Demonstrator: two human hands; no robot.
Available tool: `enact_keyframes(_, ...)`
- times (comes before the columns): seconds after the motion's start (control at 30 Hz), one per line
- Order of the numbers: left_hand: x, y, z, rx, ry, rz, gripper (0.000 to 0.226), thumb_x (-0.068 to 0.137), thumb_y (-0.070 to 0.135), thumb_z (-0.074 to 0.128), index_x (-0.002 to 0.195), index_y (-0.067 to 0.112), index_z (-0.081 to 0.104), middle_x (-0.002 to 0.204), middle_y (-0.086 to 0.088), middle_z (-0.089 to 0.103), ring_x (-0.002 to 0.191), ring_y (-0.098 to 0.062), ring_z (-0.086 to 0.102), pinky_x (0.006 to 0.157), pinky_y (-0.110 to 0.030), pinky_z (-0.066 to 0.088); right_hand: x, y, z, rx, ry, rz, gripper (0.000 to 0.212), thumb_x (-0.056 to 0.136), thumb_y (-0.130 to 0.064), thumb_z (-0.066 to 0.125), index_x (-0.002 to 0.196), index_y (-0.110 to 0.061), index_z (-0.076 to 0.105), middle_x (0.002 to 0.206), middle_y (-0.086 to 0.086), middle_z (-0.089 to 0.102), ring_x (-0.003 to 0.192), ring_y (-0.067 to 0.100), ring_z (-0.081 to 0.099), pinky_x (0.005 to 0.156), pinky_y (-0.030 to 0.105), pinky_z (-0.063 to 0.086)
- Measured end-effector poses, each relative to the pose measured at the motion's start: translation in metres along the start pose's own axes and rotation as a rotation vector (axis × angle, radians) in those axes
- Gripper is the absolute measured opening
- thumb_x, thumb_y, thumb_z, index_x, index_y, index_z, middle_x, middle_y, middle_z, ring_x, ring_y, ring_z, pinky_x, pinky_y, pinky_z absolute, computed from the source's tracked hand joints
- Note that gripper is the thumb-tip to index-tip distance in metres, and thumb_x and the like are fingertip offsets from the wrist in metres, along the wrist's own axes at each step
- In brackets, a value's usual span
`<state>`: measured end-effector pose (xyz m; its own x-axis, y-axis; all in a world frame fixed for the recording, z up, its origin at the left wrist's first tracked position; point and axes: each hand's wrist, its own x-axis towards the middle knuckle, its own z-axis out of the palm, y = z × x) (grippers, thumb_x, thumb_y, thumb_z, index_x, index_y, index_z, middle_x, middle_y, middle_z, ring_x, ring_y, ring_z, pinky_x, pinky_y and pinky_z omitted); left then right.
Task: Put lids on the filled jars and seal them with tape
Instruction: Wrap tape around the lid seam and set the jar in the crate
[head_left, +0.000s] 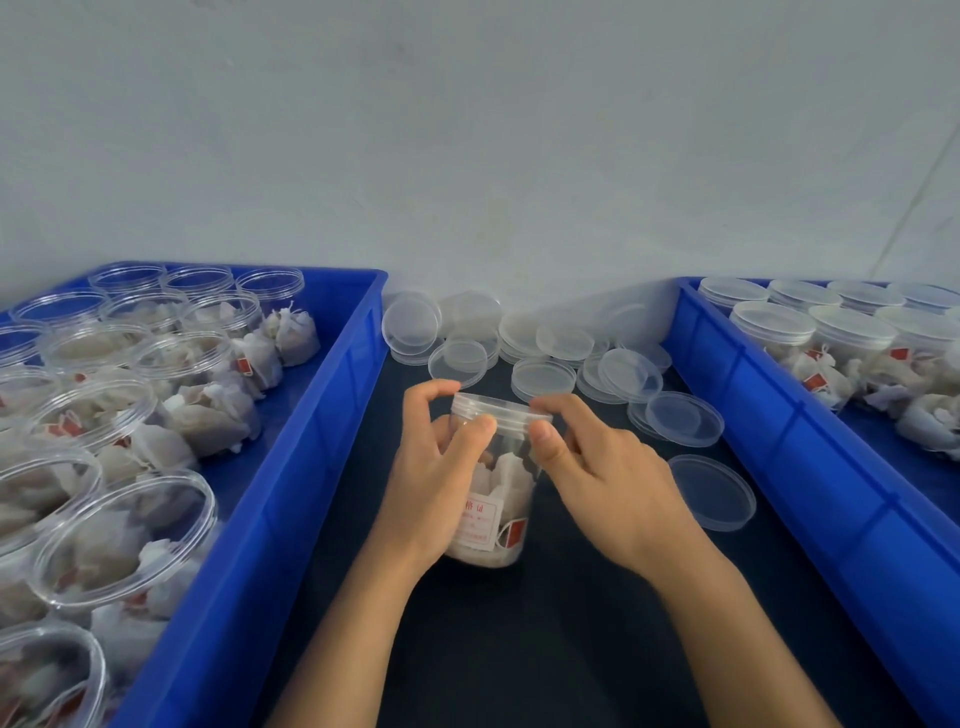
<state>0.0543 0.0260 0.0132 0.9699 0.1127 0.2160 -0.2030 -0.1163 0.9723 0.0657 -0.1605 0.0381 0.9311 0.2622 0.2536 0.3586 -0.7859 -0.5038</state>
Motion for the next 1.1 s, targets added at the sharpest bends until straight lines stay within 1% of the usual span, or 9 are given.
enact_keyframes(0.17, 0.0, 0.0, 0.0, -0.01, 0.023, -0.048, 0.042, 0.09, 0.054, 0.052, 0.13, 0.042, 0.049, 0.113, 0.015, 0.073, 0.103, -0.003, 0.073, 0.086, -0.032, 0.06, 0.002, 0.001, 0.004, 0.361, -0.074, 0.057, 0.044, 0.095, -0.078, 0.033, 0.131, -0.058, 0.048, 0.07, -0.01, 0.069, 0.07, 0.0, 0.062, 0.072, 0.033, 0.048)
enact_keyframes(0.23, -0.003, 0.001, 0.001, 0.065, 0.029, -0.028, 0.05, 0.089, 0.063, 0.046, 0.136, 0.045, 0.048, 0.113, 0.025, 0.068, 0.106, 0.004, 0.067, 0.093, -0.034, 0.056, 0.001, 0.003, 0.005, 0.427, -0.068, 0.064, 0.036, 0.098, -0.076, 0.037, 0.128, -0.061, 0.05, 0.075, -0.004, 0.069, 0.073, 0.004, 0.063, 0.076, 0.036, 0.052)
enact_keyframes(0.33, -0.009, 0.003, 0.001, 0.166, 0.096, 0.032, 0.067, 0.086, 0.074, 0.044, 0.148, 0.05, 0.048, 0.126, 0.021, 0.062, 0.117, 0.004, 0.061, 0.103, -0.036, 0.053, 0.002, 0.006, 0.005, 0.456, -0.036, 0.076, 0.034, 0.096, -0.075, 0.043, 0.124, -0.06, 0.055, 0.086, -0.005, 0.074, 0.08, 0.005, 0.066, 0.079, 0.04, 0.055)
enact_keyframes(0.4, -0.012, 0.005, 0.003, 0.181, 0.125, 0.047, 0.078, 0.083, 0.079, 0.047, 0.155, 0.048, 0.044, 0.13, 0.019, 0.063, 0.118, 0.004, 0.062, 0.103, -0.035, 0.054, 0.003, 0.005, 0.006, 0.459, -0.026, 0.056, 0.036, 0.095, -0.074, 0.046, 0.125, -0.056, 0.056, 0.073, -0.021, 0.069, 0.072, -0.004, 0.062, 0.07, 0.032, 0.045)
enact_keyframes(0.47, -0.013, 0.007, 0.008, 0.21, 0.128, 0.041, 0.088, 0.08, 0.083, 0.053, 0.159, 0.046, 0.037, 0.128, 0.02, 0.065, 0.115, 0.005, 0.064, 0.1, -0.033, 0.056, 0.003, 0.004, 0.007, 0.446, -0.014, 0.046, 0.04, 0.095, -0.075, 0.047, 0.125, -0.052, 0.057, 0.062, -0.024, 0.062, 0.063, -0.005, 0.058, 0.067, 0.029, 0.04)
enact_keyframes(0.6, -0.009, 0.006, 0.012, 0.227, 0.128, 0.025, 0.092, 0.079, 0.084, 0.056, 0.159, 0.045, 0.034, 0.127, 0.021, 0.065, 0.112, 0.006, 0.065, 0.1, -0.032, 0.055, 0.003, 0.005, 0.003, 0.385, -0.048, 0.057, 0.047, 0.089, -0.081, 0.036, 0.125, -0.057, 0.053, 0.082, -0.021, 0.069, 0.08, -0.002, 0.062, 0.076, 0.036, 0.049)
enact_keyframes(0.73, -0.004, 0.002, 0.006, 0.087, 0.122, -0.015, 0.09, 0.077, 0.083, 0.061, 0.158, 0.049, 0.038, 0.123, 0.036, 0.064, 0.114, 0.016, 0.062, 0.101, -0.028, 0.051, 0.003, 0.013, -0.005, 0.333, -0.05, 0.044, 0.031, 0.099, -0.062, 0.043, 0.129, -0.056, 0.052, 0.083, -0.006, 0.065, 0.075, 0.007, 0.061, 0.077, 0.039, 0.052)
enact_keyframes(0.93, -0.002, 0.0, 0.0, -0.002, 0.138, -0.041, 0.094, 0.074, 0.085, 0.063, 0.157, 0.048, 0.04, 0.134, 0.025, 0.064, 0.124, 0.003, 0.063, 0.113, -0.044, 0.051, 0.001, 0.01, -0.008, 0.225, 0.027, -0.035, 0.009, 0.1, -0.053, 0.056, 0.108, -0.05, 0.054, 0.08, -0.014, 0.064, 0.074, 0.008, 0.061, 0.07, 0.032, 0.048)
enact_keyframes(1.1, -0.002, 0.003, -0.002, 0.035, 0.156, -0.014, 0.092, 0.074, 0.083, 0.061, 0.156, 0.043, 0.044, 0.115, 0.042, 0.065, 0.111, 0.006, 0.068, 0.107, -0.043, 0.054, 0.0, 0.007, -0.007, 0.076, 0.09, -0.068, 0.011, 0.097, -0.057, 0.052, 0.102, -0.049, 0.057, 0.093, -0.024, 0.059, 0.089, 0.005, 0.055, 0.068, 0.027, 0.04)
